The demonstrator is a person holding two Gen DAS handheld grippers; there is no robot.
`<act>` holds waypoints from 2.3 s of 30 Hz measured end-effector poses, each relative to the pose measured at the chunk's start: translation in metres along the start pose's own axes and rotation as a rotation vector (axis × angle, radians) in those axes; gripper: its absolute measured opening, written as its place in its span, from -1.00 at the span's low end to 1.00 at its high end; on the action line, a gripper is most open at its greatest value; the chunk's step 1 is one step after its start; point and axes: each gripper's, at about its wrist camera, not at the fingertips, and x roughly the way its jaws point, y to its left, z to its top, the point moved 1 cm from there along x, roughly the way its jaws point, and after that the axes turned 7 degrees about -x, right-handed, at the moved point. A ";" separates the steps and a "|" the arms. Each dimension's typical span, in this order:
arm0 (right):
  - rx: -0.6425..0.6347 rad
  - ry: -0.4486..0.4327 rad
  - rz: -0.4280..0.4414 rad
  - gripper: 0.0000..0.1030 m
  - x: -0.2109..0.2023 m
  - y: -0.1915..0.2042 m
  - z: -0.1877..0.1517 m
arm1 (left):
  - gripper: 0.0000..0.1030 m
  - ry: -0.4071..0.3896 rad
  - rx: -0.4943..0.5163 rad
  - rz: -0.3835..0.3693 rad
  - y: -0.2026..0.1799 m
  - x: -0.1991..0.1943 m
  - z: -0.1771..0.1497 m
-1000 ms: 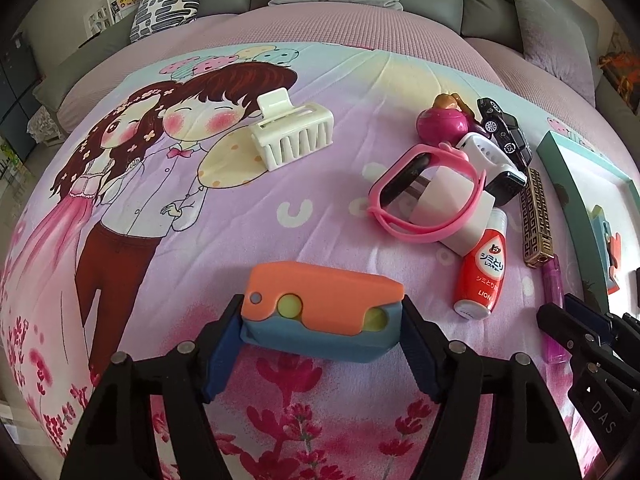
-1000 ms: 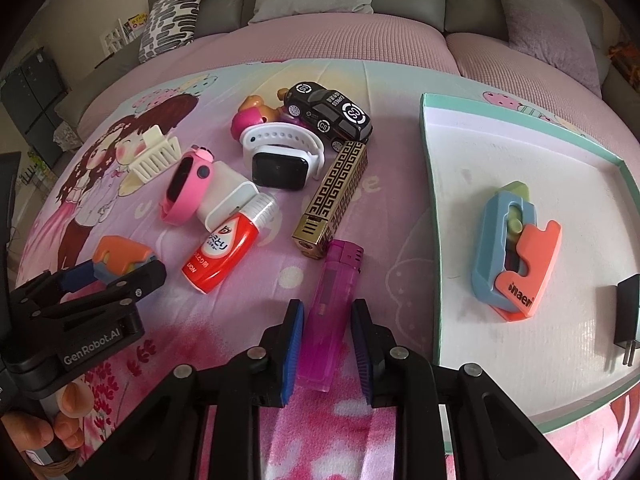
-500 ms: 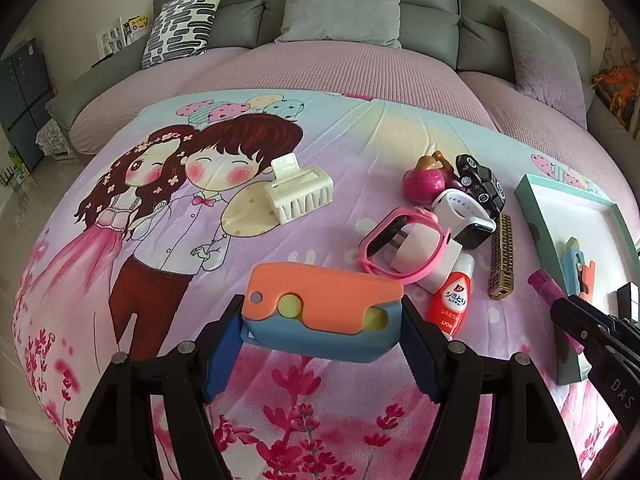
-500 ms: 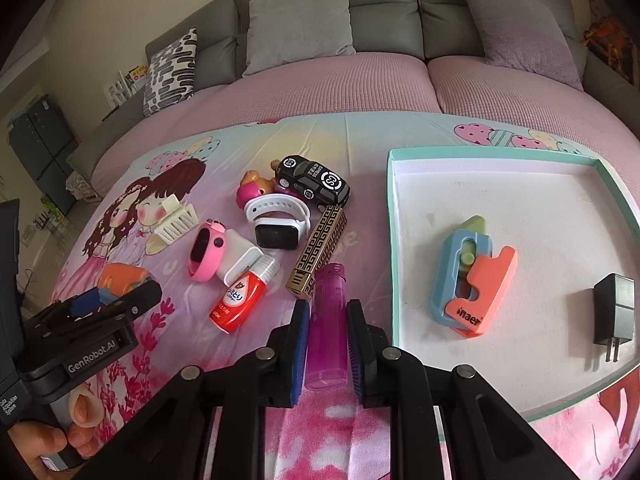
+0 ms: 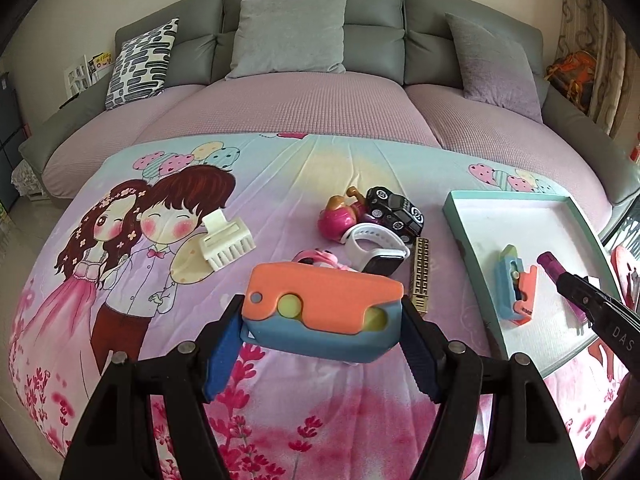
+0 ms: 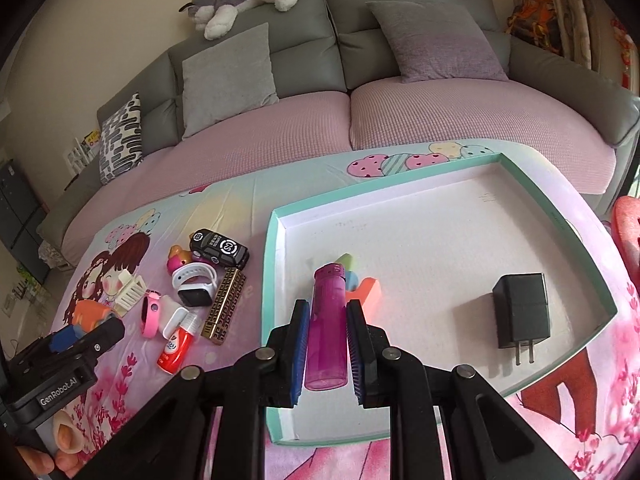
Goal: Organize rigid objects
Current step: 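Carry the toy knife to the tray with the left tool while the right tool carries the pink lighter there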
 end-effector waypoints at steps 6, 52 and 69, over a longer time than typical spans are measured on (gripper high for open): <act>0.066 0.003 -0.051 -0.61 -0.003 -0.033 -0.004 | 0.43 0.011 0.075 -0.040 -0.039 0.001 0.002; 0.135 0.046 -0.097 -0.59 0.003 -0.065 -0.015 | 0.44 0.165 0.344 -0.247 -0.180 0.049 -0.053; 0.170 -0.038 -0.115 -0.59 -0.018 -0.070 -0.009 | 0.57 0.097 0.281 -0.284 -0.167 0.028 -0.033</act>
